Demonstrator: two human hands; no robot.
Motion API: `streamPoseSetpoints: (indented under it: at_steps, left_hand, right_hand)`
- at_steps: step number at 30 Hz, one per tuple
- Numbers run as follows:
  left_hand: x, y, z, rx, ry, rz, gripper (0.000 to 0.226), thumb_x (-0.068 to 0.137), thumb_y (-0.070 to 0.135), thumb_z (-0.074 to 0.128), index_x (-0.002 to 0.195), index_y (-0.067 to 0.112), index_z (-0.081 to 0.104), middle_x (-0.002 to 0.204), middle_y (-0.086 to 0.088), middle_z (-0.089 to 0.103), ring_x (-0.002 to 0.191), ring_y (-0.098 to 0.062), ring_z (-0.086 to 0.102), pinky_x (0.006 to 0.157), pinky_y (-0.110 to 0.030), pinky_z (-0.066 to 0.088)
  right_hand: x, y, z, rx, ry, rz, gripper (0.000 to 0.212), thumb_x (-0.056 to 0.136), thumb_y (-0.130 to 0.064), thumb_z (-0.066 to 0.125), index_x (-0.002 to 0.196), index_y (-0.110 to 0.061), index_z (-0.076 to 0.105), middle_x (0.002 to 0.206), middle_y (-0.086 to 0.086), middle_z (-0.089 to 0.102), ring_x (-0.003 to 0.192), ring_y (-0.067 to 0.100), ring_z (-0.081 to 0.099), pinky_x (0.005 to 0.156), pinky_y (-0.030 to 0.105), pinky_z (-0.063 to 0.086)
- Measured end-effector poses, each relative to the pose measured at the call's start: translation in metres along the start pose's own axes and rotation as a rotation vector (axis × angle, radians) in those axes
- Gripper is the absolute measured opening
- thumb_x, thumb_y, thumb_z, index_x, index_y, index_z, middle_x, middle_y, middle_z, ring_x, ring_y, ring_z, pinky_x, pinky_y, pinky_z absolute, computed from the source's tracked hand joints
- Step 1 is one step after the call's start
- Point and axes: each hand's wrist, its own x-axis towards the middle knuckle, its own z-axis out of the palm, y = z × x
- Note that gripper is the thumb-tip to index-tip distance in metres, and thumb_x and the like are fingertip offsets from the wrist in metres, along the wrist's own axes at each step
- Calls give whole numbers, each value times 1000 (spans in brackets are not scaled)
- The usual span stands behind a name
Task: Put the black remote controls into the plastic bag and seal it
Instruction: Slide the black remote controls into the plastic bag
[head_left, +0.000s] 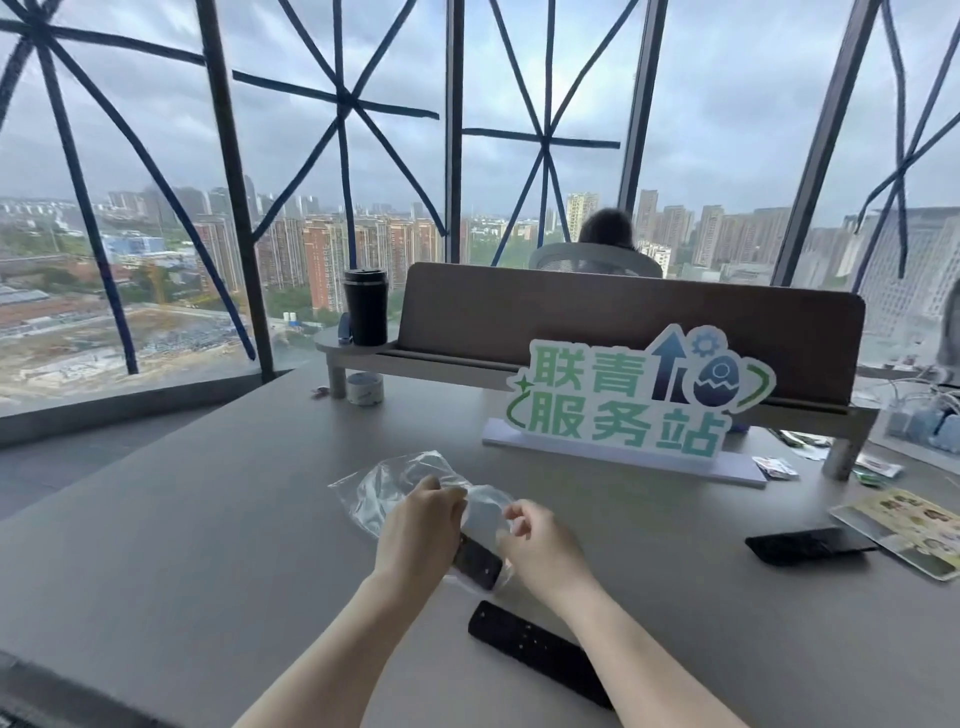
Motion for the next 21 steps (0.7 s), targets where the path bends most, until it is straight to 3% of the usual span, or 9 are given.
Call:
streamPoseSetpoints:
  at_steps: [3, 7, 9, 11, 14, 18, 21]
  left_hand:
    - [-4, -5, 4, 4, 5, -2, 26, 92, 26, 45, 80, 15, 65, 80, -4, 57, 69, -29, 56, 55, -31, 34]
    - [-8, -2, 13, -15, 1, -21, 25, 93, 23, 42, 81, 16, 63, 80, -1, 58, 70, -29, 56, 54, -32, 37]
    - [-11, 2, 16, -32, -2, -28, 25, 93, 25, 41, 96, 23, 66, 92, 0, 64, 81, -29, 62, 61, -33, 45]
    - [-15, 6, 17, -57, -11, -41, 29, 94, 26, 40, 109, 30, 64, 99, 1, 65, 87, -29, 63, 63, -33, 44]
    - [-19, 6, 17, -49, -19, -54, 28, 94, 25, 41, 106, 31, 65, 97, -2, 66, 85, -30, 62, 61, -32, 39]
    - [-25, 10, 17, -87, -24, -68, 20, 92, 26, 45, 90, 27, 65, 81, -2, 60, 73, -30, 55, 58, -33, 40]
    - [-24, 30, 23, -136, -56, -27, 19, 92, 28, 46, 92, 29, 65, 80, 0, 59, 70, -29, 54, 59, -34, 43]
  right_hand:
    - [-23, 26, -28, -224, 114, -12, 16, 88, -32, 54, 99, -28, 65, 102, -7, 65, 91, 14, 60, 80, 31, 51]
    - [-57, 56, -45, -511, -170, 163, 52, 76, -67, 57, 111, -28, 60, 116, -7, 56, 101, 16, 57, 79, 32, 44]
    - [-68, 61, -41, -548, -206, 162, 44, 69, -71, 59, 89, -32, 56, 104, -7, 54, 100, 17, 58, 74, 33, 43]
    - [-73, 60, -36, -529, -224, 132, 38, 70, -67, 58, 72, -32, 44, 97, -6, 51, 94, 20, 55, 67, 32, 38]
    - [-76, 61, -36, -504, -242, 84, 32, 81, -58, 56, 79, -28, 44, 91, -6, 56, 82, 20, 52, 63, 33, 37]
    - [-87, 73, -63, -153, -166, 121, 24, 91, -43, 55, 79, -24, 51, 63, -3, 67, 50, 7, 53, 53, 25, 40]
    - [-92, 80, -95, 105, -132, 194, 24, 98, -32, 54, 82, -14, 53, 64, 3, 66, 33, 8, 39, 39, 20, 29]
